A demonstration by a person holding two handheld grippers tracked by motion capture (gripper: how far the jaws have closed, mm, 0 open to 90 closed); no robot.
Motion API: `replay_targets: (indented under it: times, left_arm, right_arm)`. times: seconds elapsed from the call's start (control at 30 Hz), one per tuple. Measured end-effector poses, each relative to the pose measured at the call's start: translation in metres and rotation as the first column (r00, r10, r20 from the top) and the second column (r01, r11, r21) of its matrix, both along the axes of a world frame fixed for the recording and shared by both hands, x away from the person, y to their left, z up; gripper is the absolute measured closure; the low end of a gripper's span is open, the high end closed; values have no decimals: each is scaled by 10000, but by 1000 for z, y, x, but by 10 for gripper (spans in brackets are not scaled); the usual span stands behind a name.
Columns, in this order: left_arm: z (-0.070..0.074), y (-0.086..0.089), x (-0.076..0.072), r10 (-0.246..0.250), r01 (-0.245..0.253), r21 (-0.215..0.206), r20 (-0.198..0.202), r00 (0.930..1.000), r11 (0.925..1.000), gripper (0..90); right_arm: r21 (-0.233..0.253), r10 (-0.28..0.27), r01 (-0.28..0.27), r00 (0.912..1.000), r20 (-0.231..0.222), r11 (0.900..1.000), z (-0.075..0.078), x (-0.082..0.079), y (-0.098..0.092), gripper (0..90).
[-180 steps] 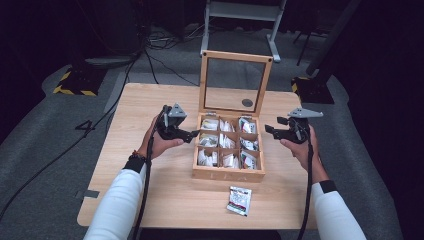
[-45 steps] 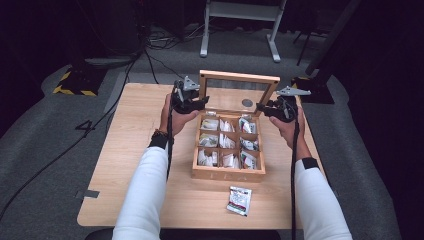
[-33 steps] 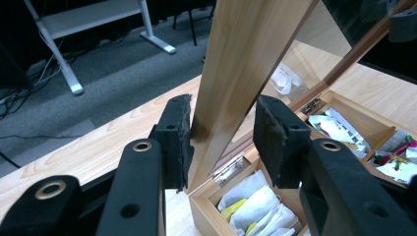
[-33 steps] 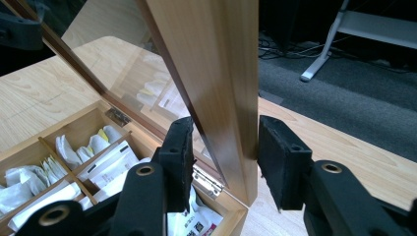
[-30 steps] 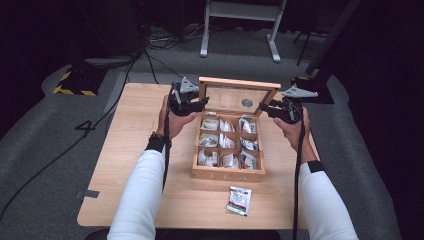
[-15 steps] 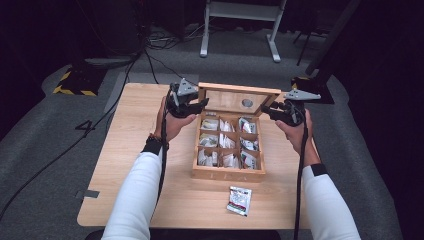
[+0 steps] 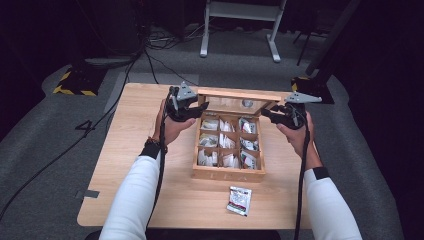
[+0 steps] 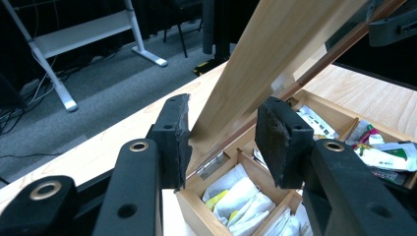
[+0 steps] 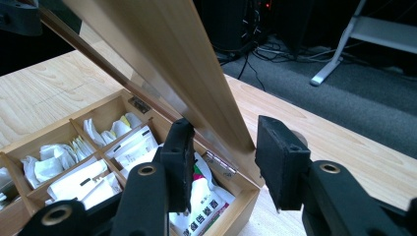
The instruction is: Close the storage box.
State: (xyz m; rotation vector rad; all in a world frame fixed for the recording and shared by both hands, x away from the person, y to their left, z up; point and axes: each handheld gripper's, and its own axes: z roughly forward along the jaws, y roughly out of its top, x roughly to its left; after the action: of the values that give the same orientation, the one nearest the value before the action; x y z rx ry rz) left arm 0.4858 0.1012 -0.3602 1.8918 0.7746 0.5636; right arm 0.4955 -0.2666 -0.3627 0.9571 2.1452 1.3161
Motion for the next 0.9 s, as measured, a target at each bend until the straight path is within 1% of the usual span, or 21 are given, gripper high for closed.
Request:
replay_targets:
  times: [0.13,0.23,0.33,0.4,0.47,0.67,0.9]
  left_arm:
    - [-1,1,-4,-68,68,-70,2,10000,10000,559]
    - [-3,1,-8,-121,121,-83,1,9999,9999,548]
    - [-5,1,-12,-184,184,-48,10,9998,9998,536]
    - [-6,1,-14,-132,132,-17,28,9999,9999,528]
    - [-7,0,-17,-116,116,-87,-9,9999,9999,515]
    - [-10,0,-24,-155,154,121,95,9998,9998,498]
    - [-12,0,-29,-185,184,129,73,9998,9997,484]
  right_arm:
    - [-6,75,-75,10000,60,10000,-1,-4,-1,594]
    - [35,156,-156,9999,-7,9999,-3,-7,-2,587]
    - [-38,264,-265,9996,-54,9996,-5,-9,-2,583]
    - [-67,285,-286,9995,-111,9996,-5,-12,-2,581]
    - [-120,297,-298,9995,-99,9995,-6,-14,-3,582]
    - [-70,396,-397,9991,-179,9992,-10,-19,-4,574]
    - [-137,390,-392,9991,-186,9991,-14,-24,-4,571]
